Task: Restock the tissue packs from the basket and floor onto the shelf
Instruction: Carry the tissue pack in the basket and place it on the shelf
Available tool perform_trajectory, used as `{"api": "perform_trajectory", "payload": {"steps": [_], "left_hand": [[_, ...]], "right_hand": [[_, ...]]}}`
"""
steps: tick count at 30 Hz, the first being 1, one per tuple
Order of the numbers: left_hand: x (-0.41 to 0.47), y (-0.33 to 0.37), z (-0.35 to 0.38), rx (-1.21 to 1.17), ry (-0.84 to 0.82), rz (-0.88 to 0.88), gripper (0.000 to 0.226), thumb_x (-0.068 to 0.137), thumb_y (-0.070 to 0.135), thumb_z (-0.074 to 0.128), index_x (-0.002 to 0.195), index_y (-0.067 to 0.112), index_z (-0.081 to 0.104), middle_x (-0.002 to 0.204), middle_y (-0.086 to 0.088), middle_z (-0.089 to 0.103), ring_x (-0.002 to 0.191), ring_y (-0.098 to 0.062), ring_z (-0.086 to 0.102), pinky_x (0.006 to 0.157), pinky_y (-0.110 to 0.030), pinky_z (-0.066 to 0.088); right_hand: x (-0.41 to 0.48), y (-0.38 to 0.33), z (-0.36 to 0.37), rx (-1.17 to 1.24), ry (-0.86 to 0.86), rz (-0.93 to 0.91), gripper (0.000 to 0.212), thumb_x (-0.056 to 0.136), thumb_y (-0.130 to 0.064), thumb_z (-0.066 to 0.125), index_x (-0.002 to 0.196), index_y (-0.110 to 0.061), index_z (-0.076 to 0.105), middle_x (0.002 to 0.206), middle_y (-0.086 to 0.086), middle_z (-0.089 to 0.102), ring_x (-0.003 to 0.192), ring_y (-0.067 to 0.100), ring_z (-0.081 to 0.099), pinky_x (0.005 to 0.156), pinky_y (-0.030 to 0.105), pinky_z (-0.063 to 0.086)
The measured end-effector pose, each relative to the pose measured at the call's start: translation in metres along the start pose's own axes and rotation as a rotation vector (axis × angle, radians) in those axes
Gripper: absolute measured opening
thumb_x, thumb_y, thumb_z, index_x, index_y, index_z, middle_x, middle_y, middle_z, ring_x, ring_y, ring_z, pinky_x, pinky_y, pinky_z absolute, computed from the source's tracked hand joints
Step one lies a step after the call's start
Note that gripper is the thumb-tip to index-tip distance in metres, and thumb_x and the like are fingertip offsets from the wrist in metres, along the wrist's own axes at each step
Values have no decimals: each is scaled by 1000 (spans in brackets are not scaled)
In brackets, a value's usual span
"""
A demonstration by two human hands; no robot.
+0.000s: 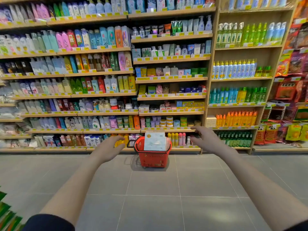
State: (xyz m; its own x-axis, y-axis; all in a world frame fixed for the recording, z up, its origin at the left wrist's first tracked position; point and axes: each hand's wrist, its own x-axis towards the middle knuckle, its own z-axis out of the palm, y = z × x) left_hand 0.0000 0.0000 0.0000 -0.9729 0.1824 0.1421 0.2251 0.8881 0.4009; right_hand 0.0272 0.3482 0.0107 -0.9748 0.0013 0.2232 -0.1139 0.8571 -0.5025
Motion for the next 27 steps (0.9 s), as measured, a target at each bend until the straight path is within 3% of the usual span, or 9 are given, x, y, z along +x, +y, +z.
{"api": "perform_trajectory", "payload": {"steps": [16, 27], "left_hand": [[211, -2, 32, 58, 39, -48, 42, 93, 33, 47, 131, 16, 48, 133, -5, 53, 121, -23, 48, 95, -36, 39], [384, -86, 50, 90, -44, -23, 52, 90, 39, 50, 137, 17, 42, 142, -4, 45, 129, -22, 43, 103, -36, 36]], "right_hand": [[232, 63, 40, -128, -96, -72, 53, 86, -31, 56, 135, -17, 41, 137, 6, 48, 127, 23, 41, 102, 39, 37], [397, 71, 124, -106, -134, -46, 54, 87, -31, 55, 136, -16, 39, 140, 7, 46, 130, 23, 39, 104, 39, 35]]}}
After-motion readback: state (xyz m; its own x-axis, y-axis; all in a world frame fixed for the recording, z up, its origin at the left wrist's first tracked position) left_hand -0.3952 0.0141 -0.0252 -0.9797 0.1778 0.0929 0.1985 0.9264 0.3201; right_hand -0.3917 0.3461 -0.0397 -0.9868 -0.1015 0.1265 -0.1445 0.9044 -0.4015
